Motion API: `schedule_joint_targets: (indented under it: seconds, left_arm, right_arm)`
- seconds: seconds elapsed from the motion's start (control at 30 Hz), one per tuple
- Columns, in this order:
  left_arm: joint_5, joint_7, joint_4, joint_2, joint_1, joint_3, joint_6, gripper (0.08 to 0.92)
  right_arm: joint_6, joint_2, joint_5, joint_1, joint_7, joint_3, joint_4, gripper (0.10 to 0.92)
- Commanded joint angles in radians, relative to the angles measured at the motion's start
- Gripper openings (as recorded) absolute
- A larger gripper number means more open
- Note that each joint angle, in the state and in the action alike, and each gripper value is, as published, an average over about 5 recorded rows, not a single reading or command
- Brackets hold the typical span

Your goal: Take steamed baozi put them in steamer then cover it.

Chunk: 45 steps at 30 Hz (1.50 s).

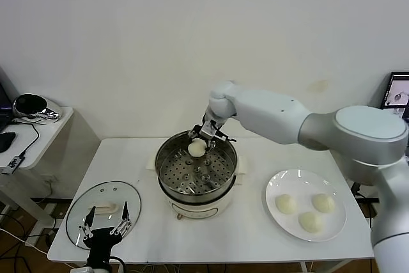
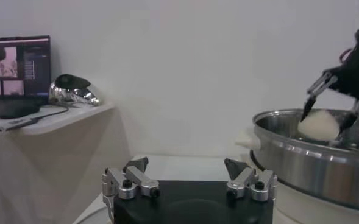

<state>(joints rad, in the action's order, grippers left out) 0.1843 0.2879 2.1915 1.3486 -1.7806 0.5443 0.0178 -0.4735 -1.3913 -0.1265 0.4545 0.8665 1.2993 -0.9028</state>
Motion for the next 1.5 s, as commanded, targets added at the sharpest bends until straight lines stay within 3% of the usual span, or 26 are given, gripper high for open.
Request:
schedule_joint_targets:
  seconds: [0.03,0.17,0.27,0.47,0.73,1.03,1.5]
  left_arm:
    - [0.000,0.001,0.002,0.001,0.000,-0.001,-0.002,0.823]
    - [0.000,0.002,0.008,0.005,-0.001,-0.004,-0.002,0.823]
    - [-0.001,0.003,0.014,0.008,-0.003,-0.005,0.000,0.823]
    - [-0.002,0.004,0.035,0.006,-0.001,0.001,0.011,0.823]
    - [-0.002,0.004,0.066,-0.009,0.005,0.011,0.061,0.823]
    - [-0.013,0.004,0.072,-0.018,0.009,0.008,0.068,0.823]
    - [-0.022,0.005,0.074,-0.014,0.013,0.015,0.069,0.823]
  right_arm:
    - [-0.085,-0.044,-0.129,-0.037,-0.051,-0.004,0.070,0.632]
    - [-0.079,-0.015,-0.107,-0.004,-0.054,-0.008,0.030,0.726]
    - [-0.013,0.040,-0.011,0.064,-0.023,0.005,-0.061,0.793]
    - [0.426,0.251,0.387,0.270,0.098,0.080,-0.412,0.822]
    - [0.859,0.594,0.565,0.455,0.113,0.190,-0.743,0.823]
    - [0.882,0.931,0.498,0.454,0.088,0.301,-0.921,0.823]
    - [0.861,1.036,0.278,0.008,0.026,0.070,-0.876,0.823]
